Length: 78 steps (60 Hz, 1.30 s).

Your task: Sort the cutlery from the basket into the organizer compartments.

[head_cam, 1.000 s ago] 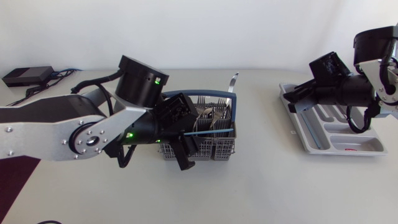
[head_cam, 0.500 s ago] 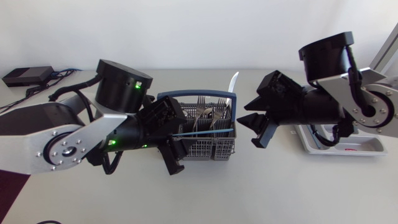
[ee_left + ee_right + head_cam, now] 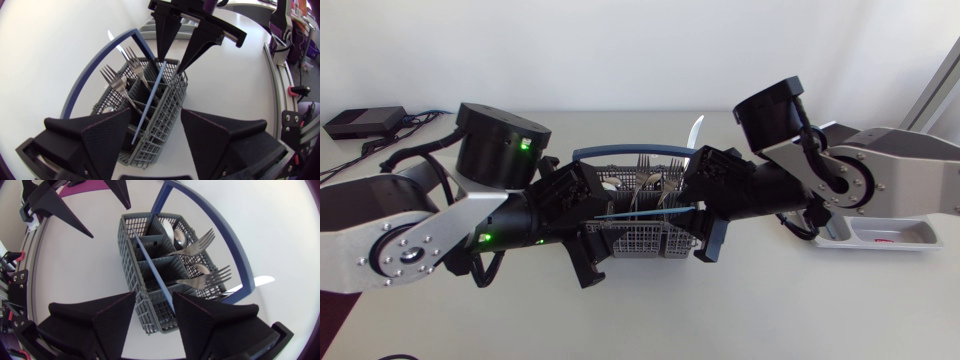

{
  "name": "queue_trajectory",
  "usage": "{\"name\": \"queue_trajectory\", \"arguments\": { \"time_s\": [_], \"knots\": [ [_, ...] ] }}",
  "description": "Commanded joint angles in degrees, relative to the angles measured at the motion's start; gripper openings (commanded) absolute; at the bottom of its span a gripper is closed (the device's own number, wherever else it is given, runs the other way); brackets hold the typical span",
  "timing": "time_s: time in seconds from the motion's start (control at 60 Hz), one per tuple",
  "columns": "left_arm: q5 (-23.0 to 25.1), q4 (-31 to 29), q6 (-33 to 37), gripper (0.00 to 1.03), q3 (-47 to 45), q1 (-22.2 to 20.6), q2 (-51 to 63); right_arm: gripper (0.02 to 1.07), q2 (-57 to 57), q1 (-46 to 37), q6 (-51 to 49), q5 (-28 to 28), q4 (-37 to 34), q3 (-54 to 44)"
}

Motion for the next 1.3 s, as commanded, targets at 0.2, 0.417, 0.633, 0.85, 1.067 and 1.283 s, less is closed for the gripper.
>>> {"name": "queue_trajectory", "arguments": {
  "time_s": [0.2, 0.417, 0.633, 0.85, 1.067, 1.283],
  "knots": [
    [0.32, 0.13, 2.08, 0.69, -2.35, 0.59, -1.32, 0.57, 6.74, 1.64, -3.09, -0.18, 1.72, 4.50],
    [0.32, 0.31, 2.96, 0.69, -3.14, 0.68, -2.11, 0.57, 9.46, 2.61, -3.53, 0.17, 2.16, 6.52],
    [0.41, 0.75, 3.31, 0.69, -4.19, 0.68, -2.64, 0.57, 11.04, 2.79, -3.88, 0.35, 1.90, 8.10],
    [0.50, 1.19, 3.84, 0.69, -4.81, 0.68, -2.99, 0.49, 12.89, 2.70, -4.93, 0.53, 1.90, 8.90],
    [0.50, 1.45, 4.10, 0.69, -5.51, 0.76, -3.52, 0.46, 14.73, 2.79, -6.08, 1.14, 1.81, 9.42],
    [0.58, 1.45, 4.19, 0.69, -5.86, 0.76, -3.96, 0.46, 14.73, 3.40, -7.48, 1.40, 0.14, 9.33]
  ]
}}
